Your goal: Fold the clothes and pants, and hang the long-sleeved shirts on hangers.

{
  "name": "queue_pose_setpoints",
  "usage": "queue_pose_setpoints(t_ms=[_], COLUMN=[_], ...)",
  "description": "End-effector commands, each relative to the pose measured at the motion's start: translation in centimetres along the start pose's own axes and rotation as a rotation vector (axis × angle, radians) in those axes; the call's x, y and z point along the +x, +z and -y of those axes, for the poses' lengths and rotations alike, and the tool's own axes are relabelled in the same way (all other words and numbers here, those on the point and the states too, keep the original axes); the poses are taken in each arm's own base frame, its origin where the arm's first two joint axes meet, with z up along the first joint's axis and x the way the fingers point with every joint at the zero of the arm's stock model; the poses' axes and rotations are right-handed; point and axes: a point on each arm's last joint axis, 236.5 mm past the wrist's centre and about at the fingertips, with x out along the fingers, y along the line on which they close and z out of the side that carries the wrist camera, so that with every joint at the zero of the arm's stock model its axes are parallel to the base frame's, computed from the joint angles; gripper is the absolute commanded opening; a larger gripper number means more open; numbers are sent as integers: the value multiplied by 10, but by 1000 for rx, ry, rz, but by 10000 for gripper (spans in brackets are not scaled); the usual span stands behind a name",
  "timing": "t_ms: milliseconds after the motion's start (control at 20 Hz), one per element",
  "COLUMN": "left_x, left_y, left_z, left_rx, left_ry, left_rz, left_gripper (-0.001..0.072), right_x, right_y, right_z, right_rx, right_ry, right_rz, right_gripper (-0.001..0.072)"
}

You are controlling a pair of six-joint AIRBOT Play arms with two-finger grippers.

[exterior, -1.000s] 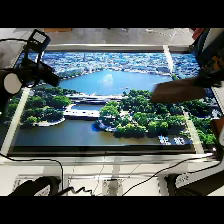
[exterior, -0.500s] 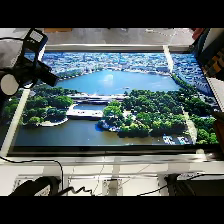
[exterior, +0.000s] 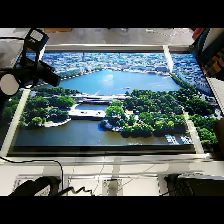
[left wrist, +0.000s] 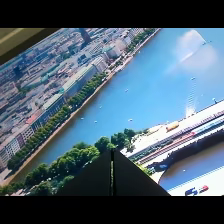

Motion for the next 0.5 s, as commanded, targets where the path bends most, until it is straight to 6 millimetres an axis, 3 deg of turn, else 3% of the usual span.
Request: queue_pose_setpoints(t_ms=[0, 50, 150, 250, 450], left_x=[0, 0, 0, 0, 0], left_y=[1, 1, 1, 1, 1], left_z=[1, 1, 1, 1, 1], left_rx=[-2, -2, -3, -3, -3], left_ry=[-5, -5, -5, -5, -5], left_rz=[3, 3, 3, 2, 3], left_gripper=[19, 19, 19, 19, 19], right_x=[3, 2, -4, -17, -41], right_y=[-4, -5, -7, -14, -38], right_z=[-6, -19, -54, -92, -154], right_rx=[0, -14, -54, -118, -260], right_ry=[41, 93, 246, 413, 545], right_rz=[-22, -27, -28, -39, -52], right_gripper=[676, 543, 6, 12, 11])
